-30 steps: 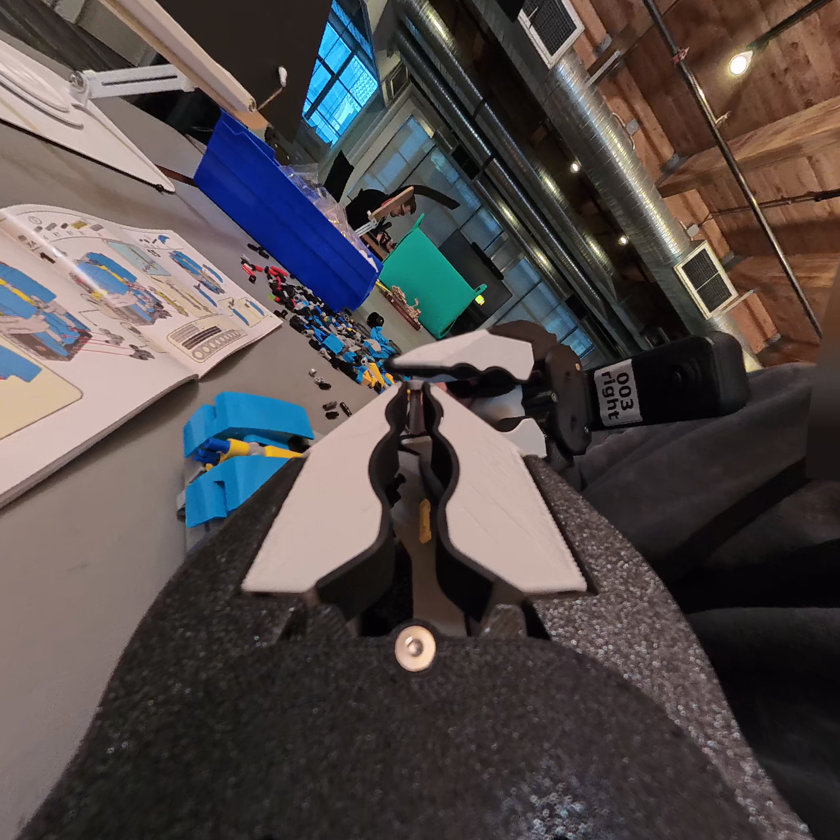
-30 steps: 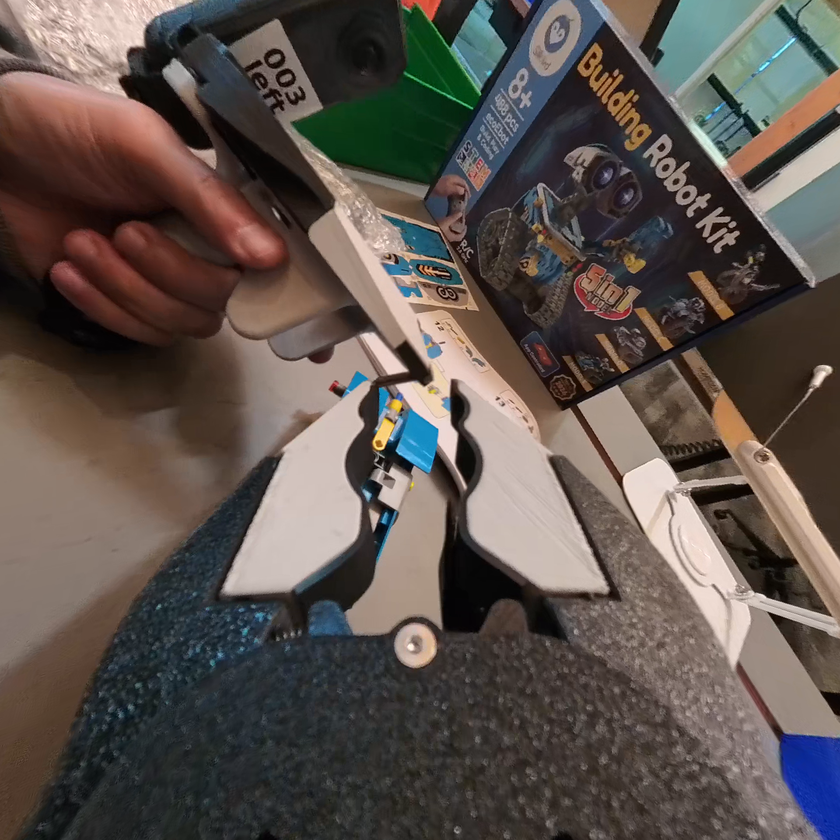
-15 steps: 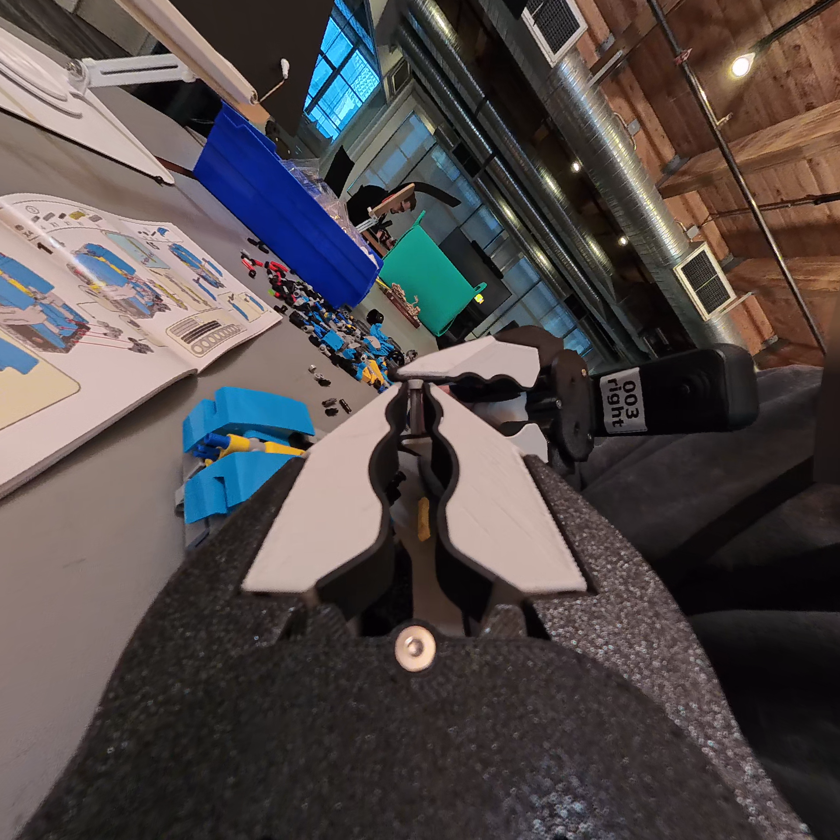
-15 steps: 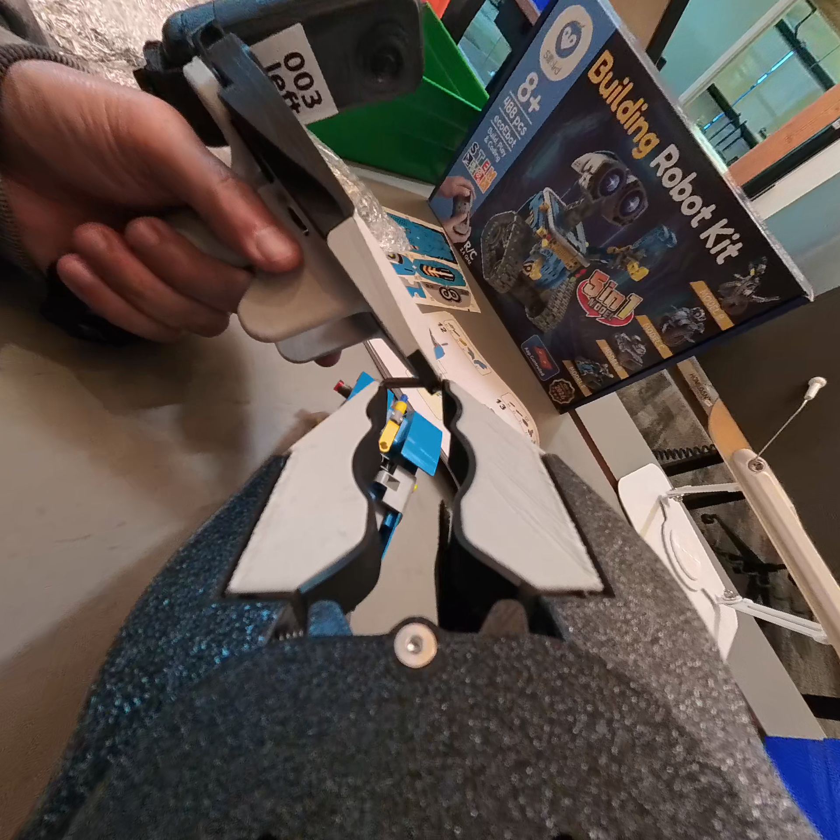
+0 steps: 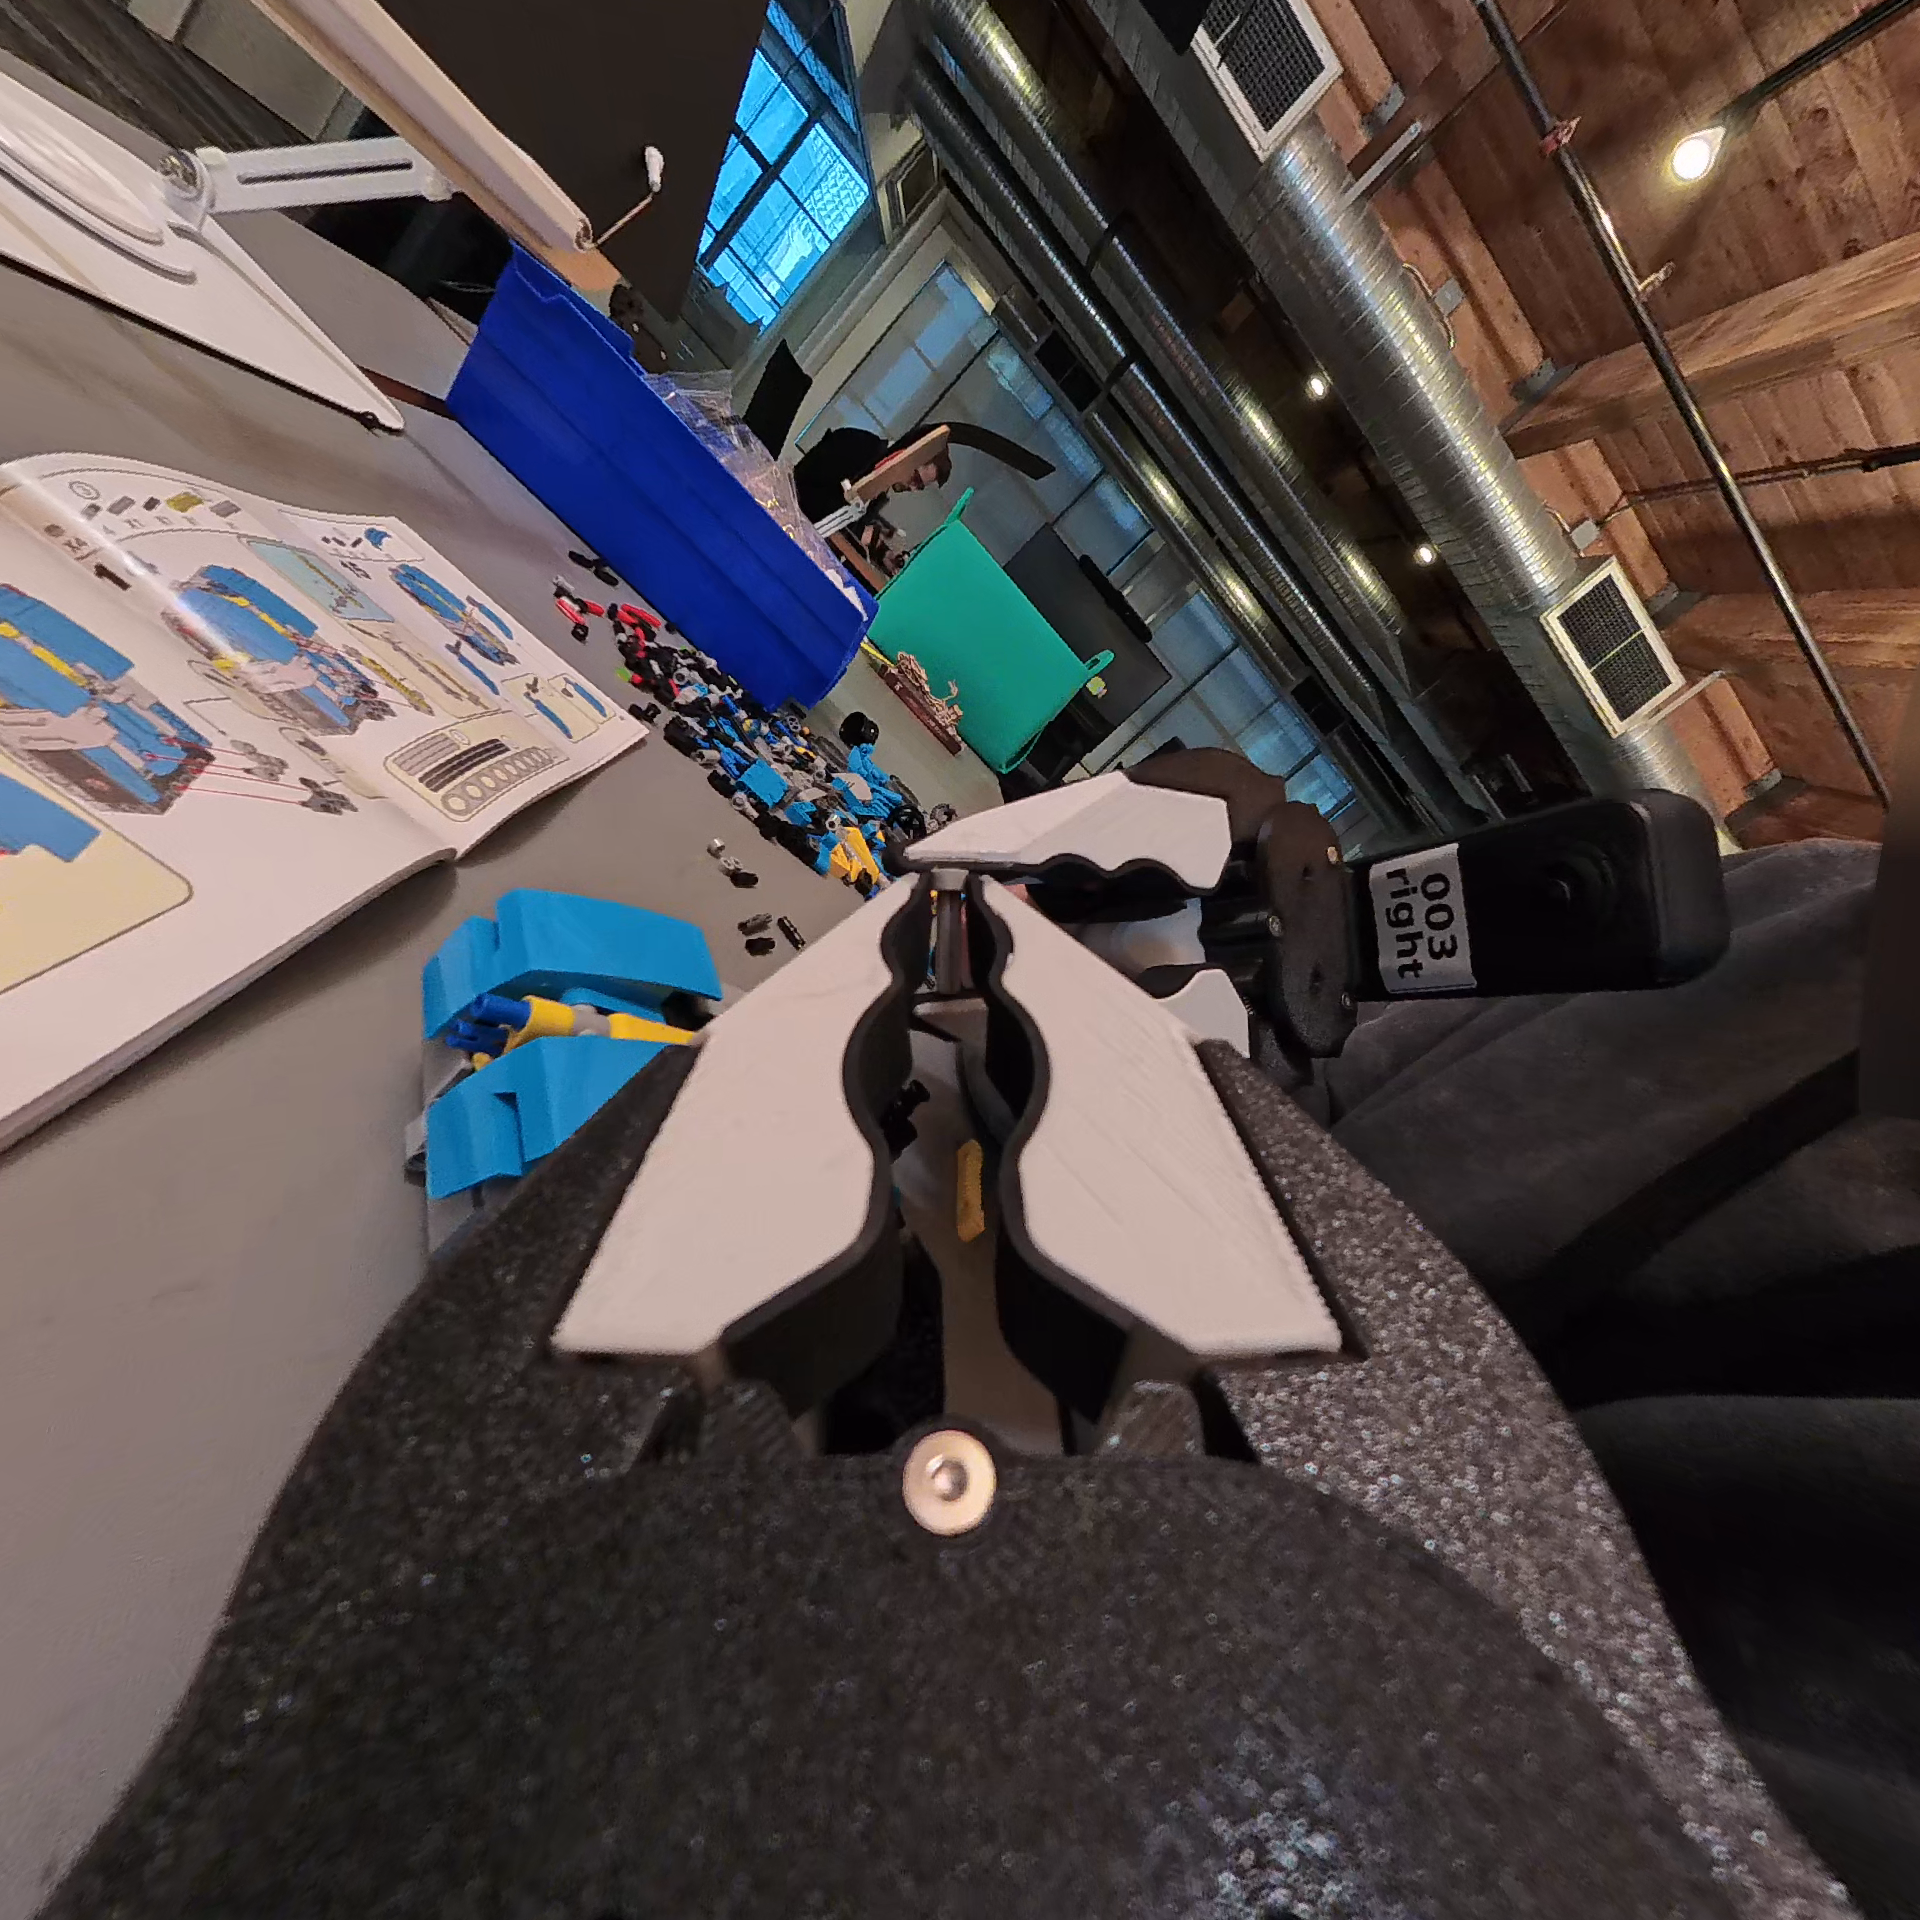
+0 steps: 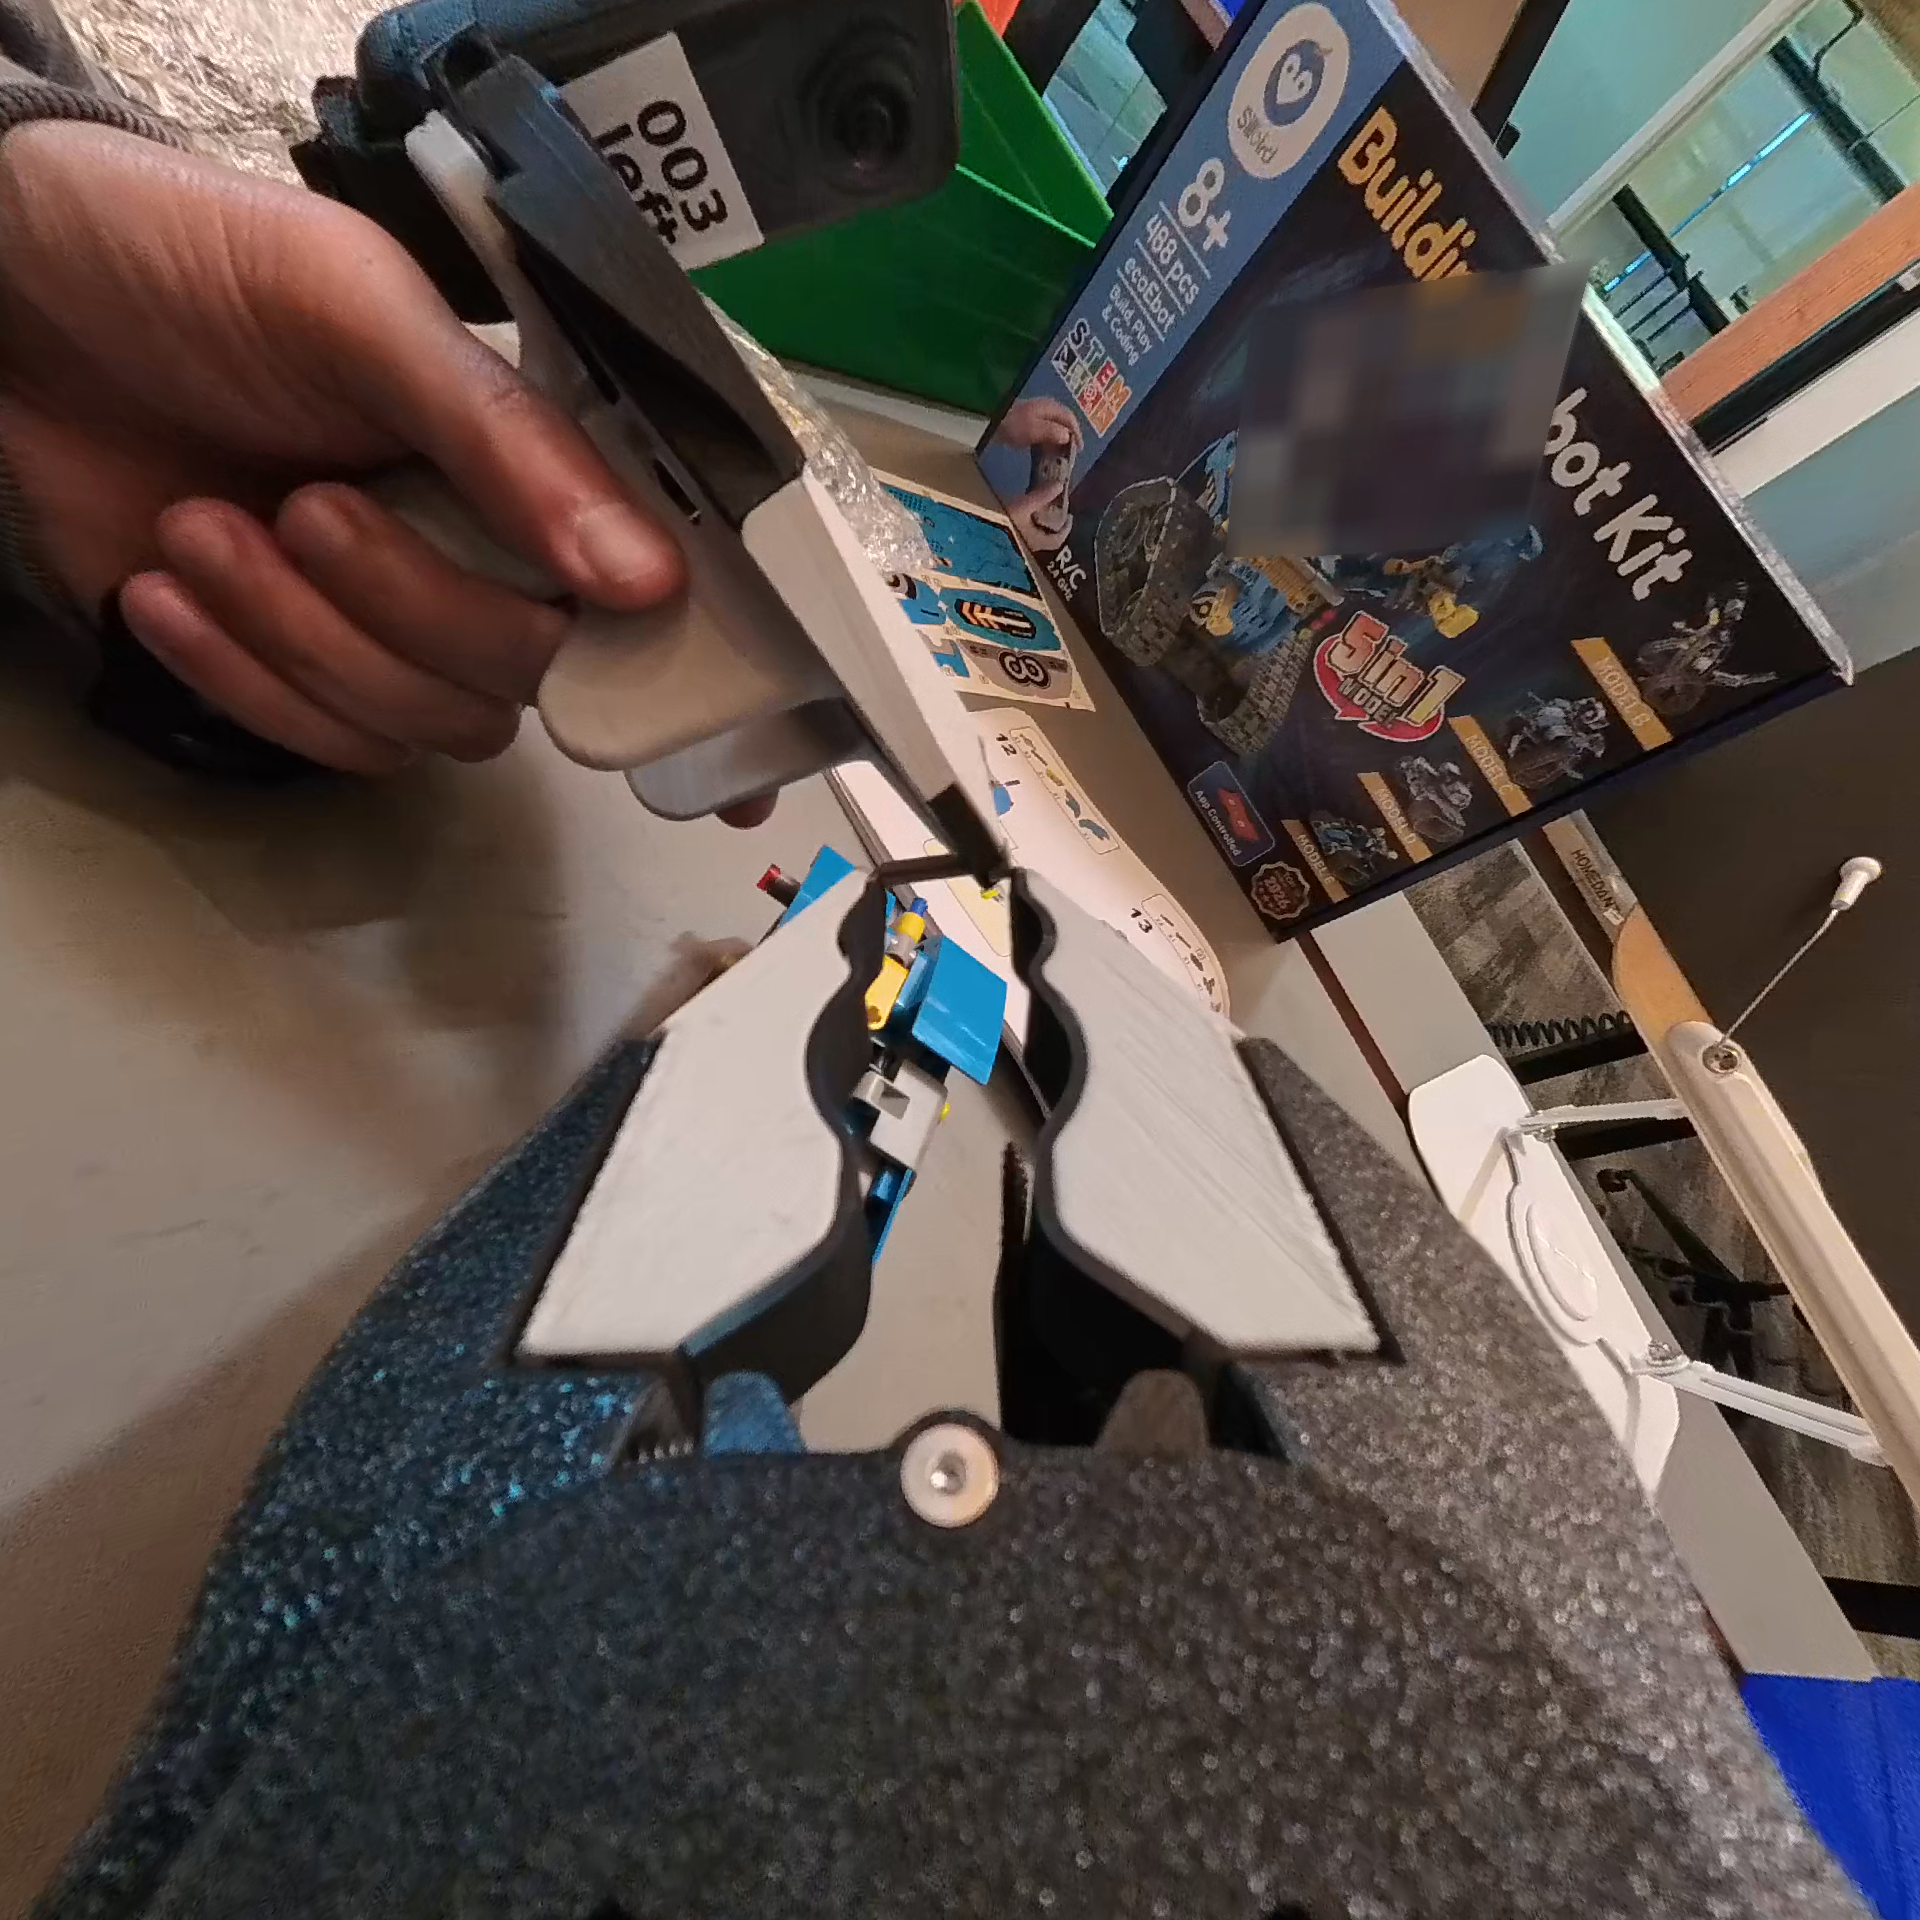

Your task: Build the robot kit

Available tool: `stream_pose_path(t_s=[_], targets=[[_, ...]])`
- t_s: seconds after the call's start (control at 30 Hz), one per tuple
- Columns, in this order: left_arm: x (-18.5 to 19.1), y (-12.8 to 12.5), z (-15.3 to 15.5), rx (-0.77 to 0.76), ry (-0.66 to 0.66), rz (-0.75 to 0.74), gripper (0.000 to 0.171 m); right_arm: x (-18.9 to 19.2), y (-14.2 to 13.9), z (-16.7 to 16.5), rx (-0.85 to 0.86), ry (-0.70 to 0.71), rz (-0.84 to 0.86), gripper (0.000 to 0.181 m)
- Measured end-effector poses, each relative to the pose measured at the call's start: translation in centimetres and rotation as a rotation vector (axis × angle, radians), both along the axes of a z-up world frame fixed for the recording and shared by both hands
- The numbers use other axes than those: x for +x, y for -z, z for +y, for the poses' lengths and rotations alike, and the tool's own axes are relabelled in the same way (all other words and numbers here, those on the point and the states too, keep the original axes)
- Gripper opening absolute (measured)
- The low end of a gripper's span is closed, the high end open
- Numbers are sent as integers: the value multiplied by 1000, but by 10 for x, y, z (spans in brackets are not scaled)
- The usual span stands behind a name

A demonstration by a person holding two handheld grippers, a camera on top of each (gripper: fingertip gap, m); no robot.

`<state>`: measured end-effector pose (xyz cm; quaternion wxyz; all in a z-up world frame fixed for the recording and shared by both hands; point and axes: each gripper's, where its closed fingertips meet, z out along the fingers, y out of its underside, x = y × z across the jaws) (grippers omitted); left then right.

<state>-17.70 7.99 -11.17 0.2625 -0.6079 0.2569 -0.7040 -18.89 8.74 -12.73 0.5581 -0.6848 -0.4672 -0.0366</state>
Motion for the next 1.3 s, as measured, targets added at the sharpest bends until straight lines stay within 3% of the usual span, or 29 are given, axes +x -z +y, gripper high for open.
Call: stream_pose_path(t_s=[0.57,1.3], targets=[[-2,-5,-1,2,7,-25,5,-1,-4,-2,3,-5,13,22],[-2,-4,-7,30,29,-28,5,-2,-4,-7,80,-13,-91,18]])
